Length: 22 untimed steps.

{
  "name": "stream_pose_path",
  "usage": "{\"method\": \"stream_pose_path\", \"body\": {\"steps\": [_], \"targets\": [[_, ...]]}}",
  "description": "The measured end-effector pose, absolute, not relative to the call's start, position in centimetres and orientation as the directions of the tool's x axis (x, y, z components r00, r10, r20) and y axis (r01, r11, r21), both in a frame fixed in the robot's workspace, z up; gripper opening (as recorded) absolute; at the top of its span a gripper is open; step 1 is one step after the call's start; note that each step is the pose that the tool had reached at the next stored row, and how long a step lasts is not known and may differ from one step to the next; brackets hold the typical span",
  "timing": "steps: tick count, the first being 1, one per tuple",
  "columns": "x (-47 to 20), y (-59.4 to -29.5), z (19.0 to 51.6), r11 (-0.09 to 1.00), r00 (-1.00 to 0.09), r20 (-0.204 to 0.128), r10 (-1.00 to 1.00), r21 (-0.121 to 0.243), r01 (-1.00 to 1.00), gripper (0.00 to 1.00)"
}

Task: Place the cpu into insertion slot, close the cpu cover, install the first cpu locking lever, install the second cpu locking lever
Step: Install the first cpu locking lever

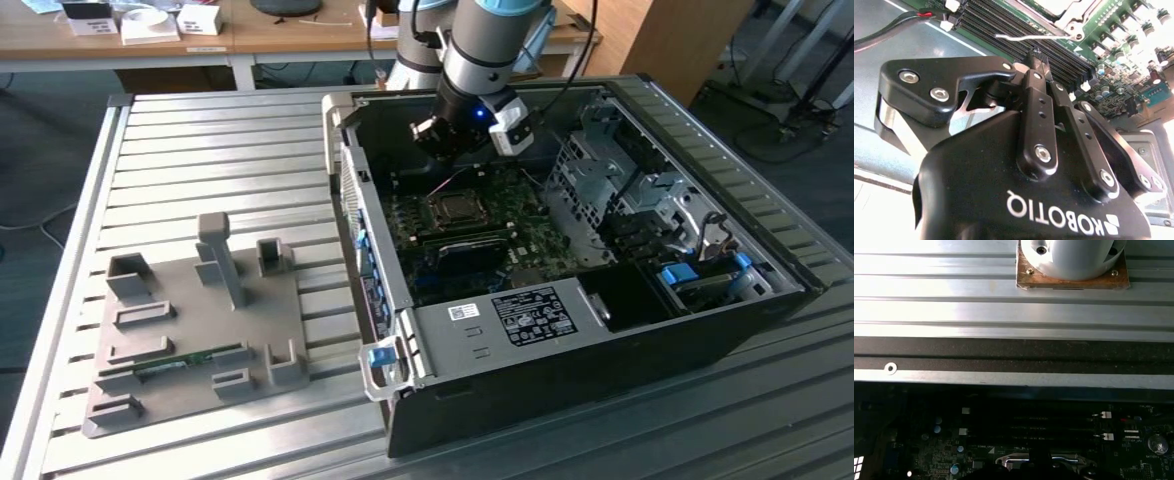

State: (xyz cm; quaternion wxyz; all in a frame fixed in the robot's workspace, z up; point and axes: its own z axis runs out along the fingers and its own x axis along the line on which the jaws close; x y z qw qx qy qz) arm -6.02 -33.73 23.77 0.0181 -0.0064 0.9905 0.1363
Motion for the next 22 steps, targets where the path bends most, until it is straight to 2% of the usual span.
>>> {"method": "stream_pose_path", "body": {"steps": [22], "targets": [[-5.99, -33.72, 23.29, 0.963, -0.999, -0.038, -0.008, 0.270, -0.018, 0.11]]}}
